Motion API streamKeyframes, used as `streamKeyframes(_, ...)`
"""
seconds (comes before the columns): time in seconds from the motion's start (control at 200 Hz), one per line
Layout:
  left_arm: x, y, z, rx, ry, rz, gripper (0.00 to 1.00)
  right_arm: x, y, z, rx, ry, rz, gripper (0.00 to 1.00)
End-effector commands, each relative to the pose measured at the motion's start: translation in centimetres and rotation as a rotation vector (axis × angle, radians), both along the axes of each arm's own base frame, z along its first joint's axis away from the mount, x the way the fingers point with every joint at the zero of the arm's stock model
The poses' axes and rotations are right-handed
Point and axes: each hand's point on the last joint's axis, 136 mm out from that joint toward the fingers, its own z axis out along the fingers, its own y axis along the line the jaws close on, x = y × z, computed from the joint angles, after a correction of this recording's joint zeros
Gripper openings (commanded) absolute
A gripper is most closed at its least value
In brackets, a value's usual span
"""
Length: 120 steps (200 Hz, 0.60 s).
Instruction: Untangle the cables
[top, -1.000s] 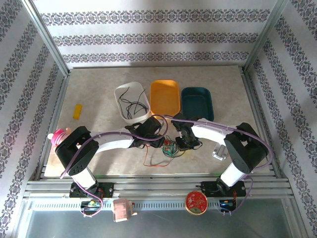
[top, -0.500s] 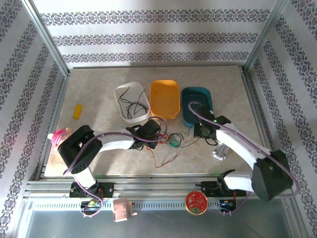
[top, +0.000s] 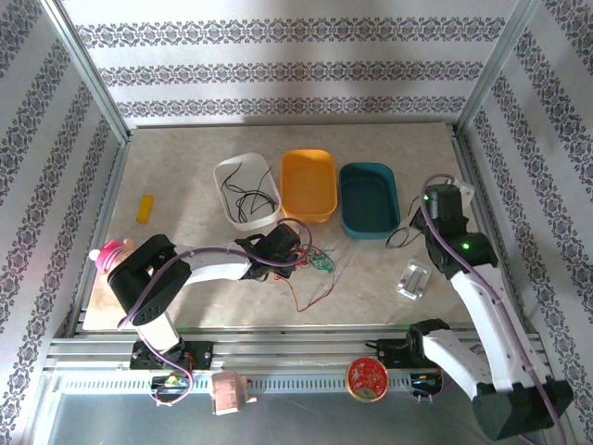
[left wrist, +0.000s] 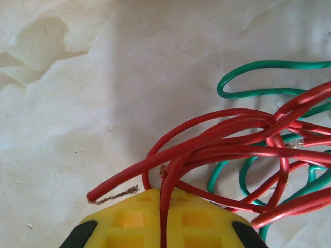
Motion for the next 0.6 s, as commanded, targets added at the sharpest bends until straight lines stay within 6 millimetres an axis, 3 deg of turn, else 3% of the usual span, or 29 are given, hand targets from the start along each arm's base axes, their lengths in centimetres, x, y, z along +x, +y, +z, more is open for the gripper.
streamKeyframes(0.0,-1.4,1.4,-1.8,0.054,0.035,-0.003,0.00,0.5,1.3,4.4,0.035,-0.148,0.087,0.00)
streamKeyframes(0.06,-1.1,1.0,-1.1,0.019,0.012,-0.005,0.00,0.5,2.1,5.9,0.076,-0.193,0.123,0.00)
streamKeyframes(0.195,-0.3,-0.3,2.1,-0.097,-0.074,-0.006,0.24,0.8,4.4,9.0,0.164,-0.283,0.209,0.00)
streamKeyframes(0.265,0.4,-0.7,4.4,-0.154,-0.129,0.008,0.31,1.3,6.1,10.4,0.205,-0.315,0.268,0.00)
streamKeyframes(0.3,0.8,-0.8,5.7,-0.183,-0.157,0.022,0.37,1.7,7.1,11.0,0.218,-0.327,0.300,0.00)
streamKeyframes(0.385,1.6,-0.8,9.2,-0.261,-0.234,0.063,0.65,2.6,9.8,12.6,0.227,-0.351,0.391,0.00)
streamKeyframes(0.49,2.9,1.8,13.6,-0.305,-0.366,0.212,0.83,4.1,13.7,13.6,0.252,-0.343,0.514,0.00)
streamKeyframes(0.595,3.2,6.6,17.3,-0.309,-0.498,0.424,0.90,5.3,17.7,13.6,0.300,-0.322,0.637,0.00)
